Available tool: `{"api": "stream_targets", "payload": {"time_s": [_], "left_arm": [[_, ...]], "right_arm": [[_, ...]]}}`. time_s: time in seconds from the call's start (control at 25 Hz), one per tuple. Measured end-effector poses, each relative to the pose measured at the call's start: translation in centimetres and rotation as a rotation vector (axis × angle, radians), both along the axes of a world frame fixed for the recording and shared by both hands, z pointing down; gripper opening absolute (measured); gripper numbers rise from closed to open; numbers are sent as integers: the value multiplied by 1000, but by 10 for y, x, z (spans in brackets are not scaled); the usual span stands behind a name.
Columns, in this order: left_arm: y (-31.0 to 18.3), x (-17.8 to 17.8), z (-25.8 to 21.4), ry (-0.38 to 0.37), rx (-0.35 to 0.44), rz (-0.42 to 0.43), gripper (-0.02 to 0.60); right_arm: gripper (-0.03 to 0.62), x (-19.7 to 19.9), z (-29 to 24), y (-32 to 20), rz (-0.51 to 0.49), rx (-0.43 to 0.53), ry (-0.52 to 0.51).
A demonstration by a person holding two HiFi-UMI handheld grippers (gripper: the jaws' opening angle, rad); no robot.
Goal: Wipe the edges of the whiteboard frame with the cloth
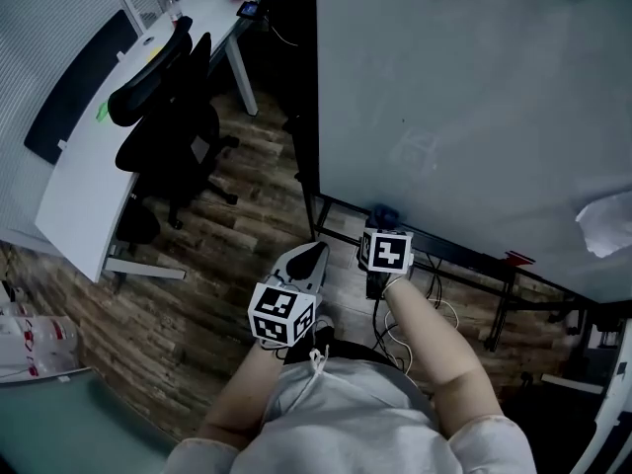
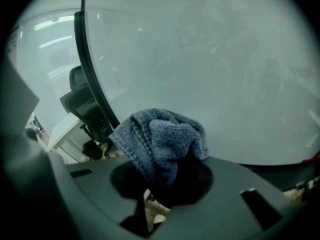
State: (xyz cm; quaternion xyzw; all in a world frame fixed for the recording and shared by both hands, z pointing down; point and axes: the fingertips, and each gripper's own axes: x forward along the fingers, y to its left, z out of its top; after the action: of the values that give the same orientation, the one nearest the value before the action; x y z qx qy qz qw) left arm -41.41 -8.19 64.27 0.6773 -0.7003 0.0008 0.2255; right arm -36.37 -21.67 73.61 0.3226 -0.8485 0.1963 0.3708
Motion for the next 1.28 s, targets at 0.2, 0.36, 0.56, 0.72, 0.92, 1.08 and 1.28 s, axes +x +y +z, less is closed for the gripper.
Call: {"api": "stream_targets", "payload": {"time_s": [0.2, 0.36, 0.56, 0.72, 0.92, 1.08, 1.28], "left_arm": [[5, -18, -3, -3, -9, 16, 20], [9, -35, -2, 11, -18, 31, 20], [14, -56, -1, 18, -33, 85, 20], [27, -74, 2, 10, -54, 102, 20], [45, -92, 10, -3, -82, 118, 20], [56, -106, 16, 5, -86, 121, 20], [65, -121, 21, 19, -88, 128, 20]], "right_arm": [[77, -22, -2, 10, 19, 4, 27], [77, -34, -2, 13, -5, 40, 73], [77, -62, -3, 25, 1, 16, 77], [77, -97, 7, 36, 6, -24, 67], [77, -124, 8, 46, -40, 29, 86], [77, -136, 10, 52, -21, 30, 69], [77, -154, 6, 64, 6, 13, -5]]}}
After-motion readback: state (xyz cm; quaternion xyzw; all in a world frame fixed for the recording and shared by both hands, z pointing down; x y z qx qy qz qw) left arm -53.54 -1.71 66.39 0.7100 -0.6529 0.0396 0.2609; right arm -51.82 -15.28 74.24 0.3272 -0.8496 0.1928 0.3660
